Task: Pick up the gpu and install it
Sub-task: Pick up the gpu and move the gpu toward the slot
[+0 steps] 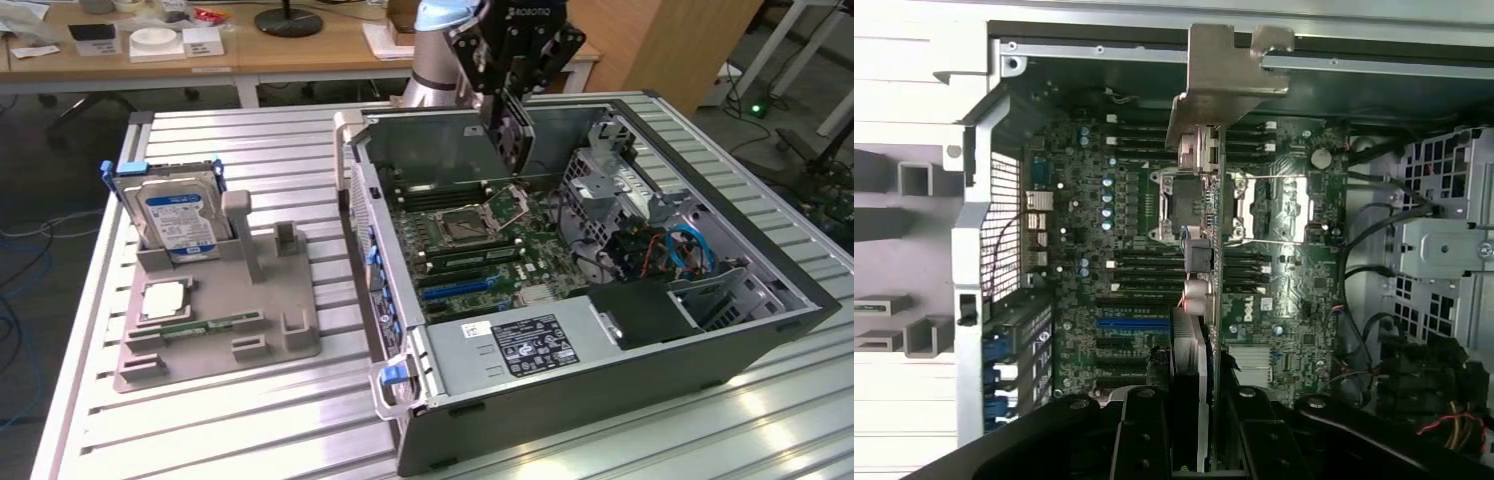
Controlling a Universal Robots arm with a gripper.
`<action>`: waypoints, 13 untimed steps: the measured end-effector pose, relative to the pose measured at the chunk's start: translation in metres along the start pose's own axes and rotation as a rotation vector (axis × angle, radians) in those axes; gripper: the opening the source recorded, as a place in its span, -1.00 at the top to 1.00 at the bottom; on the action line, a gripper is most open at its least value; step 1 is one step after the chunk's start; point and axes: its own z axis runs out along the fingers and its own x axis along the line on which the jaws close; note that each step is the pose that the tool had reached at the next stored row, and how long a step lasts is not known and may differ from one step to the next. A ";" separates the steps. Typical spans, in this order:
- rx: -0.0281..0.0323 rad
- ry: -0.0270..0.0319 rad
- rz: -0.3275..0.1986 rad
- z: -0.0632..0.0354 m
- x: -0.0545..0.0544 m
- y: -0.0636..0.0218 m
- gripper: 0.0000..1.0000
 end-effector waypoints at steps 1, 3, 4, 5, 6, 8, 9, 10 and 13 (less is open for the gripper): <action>0.0000 0.0000 0.000 0.0001 -0.002 0.0000 0.46; -0.0001 -0.0001 0.000 0.0002 -0.007 0.0000 0.46; 0.0000 0.0000 0.000 0.0003 -0.010 0.0000 0.46; 0.0000 0.0000 0.000 0.0003 -0.012 0.0000 0.46; 0.0000 0.0000 0.000 0.0004 -0.014 0.0000 0.46; 0.0000 0.0000 0.000 0.0005 -0.019 0.0000 0.46; 0.0000 0.0000 0.000 0.0006 -0.021 0.0000 0.46; 0.0000 0.0000 0.000 0.0007 -0.023 0.0000 0.46; 0.0000 0.0000 0.000 0.0009 -0.030 -0.0001 0.46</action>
